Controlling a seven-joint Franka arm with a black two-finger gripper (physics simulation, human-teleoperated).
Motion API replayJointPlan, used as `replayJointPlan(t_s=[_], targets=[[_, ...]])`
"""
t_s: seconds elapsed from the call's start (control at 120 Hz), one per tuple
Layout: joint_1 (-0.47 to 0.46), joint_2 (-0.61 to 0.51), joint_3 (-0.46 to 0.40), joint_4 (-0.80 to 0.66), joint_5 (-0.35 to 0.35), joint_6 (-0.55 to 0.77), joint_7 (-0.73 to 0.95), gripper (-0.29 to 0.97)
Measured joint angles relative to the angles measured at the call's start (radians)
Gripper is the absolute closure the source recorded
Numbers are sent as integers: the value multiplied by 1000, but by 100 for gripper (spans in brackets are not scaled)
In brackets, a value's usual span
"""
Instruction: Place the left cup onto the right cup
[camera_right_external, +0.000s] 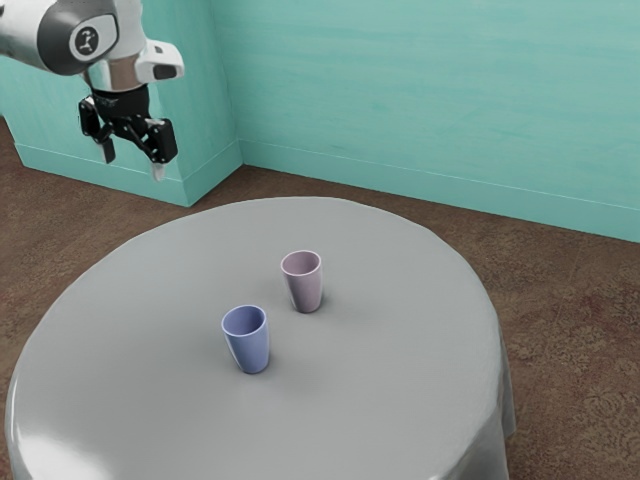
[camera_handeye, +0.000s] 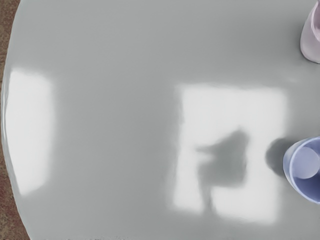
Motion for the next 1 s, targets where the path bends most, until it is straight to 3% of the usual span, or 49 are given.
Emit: replayJointPlan(t_s=[0.558,1.0], targets=[[1,8,-69,-237,-144,104,-124,0],[-6,14,-141,-365,-212,196,-222,0]])
